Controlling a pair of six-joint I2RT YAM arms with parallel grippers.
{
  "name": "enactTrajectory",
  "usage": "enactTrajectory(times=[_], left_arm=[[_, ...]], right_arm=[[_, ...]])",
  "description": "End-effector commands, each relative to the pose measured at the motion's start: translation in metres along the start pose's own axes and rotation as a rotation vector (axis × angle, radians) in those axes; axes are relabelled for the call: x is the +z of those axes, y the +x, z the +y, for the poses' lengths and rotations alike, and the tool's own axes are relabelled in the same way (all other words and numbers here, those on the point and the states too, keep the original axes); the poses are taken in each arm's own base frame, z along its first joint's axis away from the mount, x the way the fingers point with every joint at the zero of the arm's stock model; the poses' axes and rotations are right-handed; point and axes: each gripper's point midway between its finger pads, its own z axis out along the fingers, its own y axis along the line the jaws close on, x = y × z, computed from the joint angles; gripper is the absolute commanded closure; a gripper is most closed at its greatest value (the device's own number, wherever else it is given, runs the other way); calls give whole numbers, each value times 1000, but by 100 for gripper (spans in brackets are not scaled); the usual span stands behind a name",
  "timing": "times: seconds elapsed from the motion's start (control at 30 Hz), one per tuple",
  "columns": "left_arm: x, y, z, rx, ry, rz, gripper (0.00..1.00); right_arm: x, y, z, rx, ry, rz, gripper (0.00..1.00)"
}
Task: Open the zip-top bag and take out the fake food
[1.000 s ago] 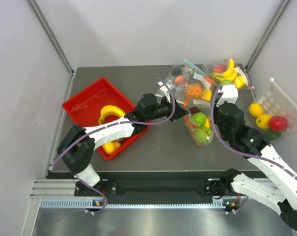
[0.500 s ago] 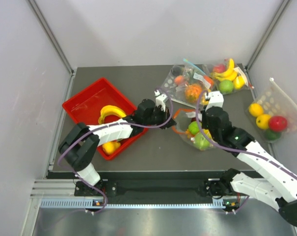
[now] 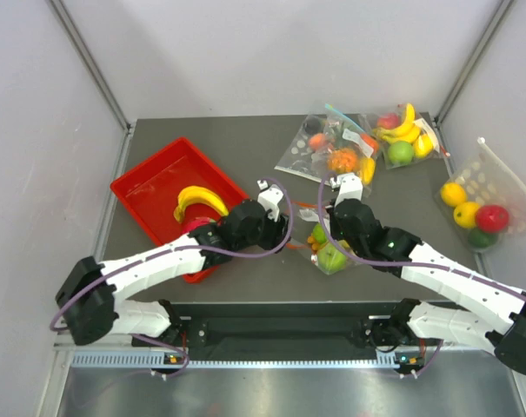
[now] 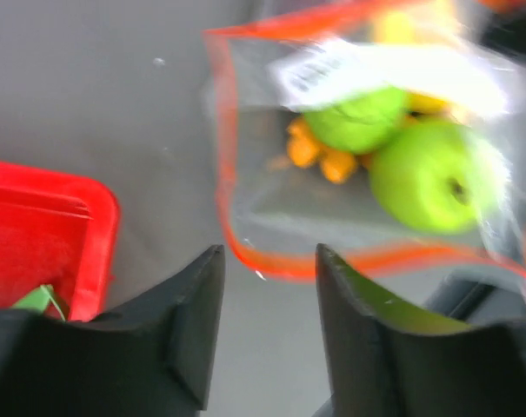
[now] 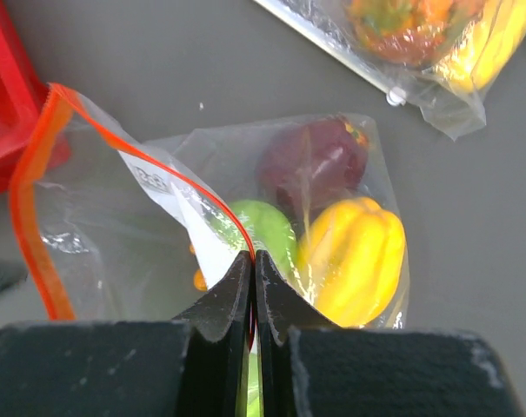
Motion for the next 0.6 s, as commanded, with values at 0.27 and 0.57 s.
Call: enactTrajectory(times=[0.27,0.57], left_arm=[[-54,-22,-53,209,275,-277,24],[-34,-46,-97,236,471,-354,28]], right_arm=[[-25,-49,8,79,-47,-122,100],[-35,-42,14,91,-91,-104,100]])
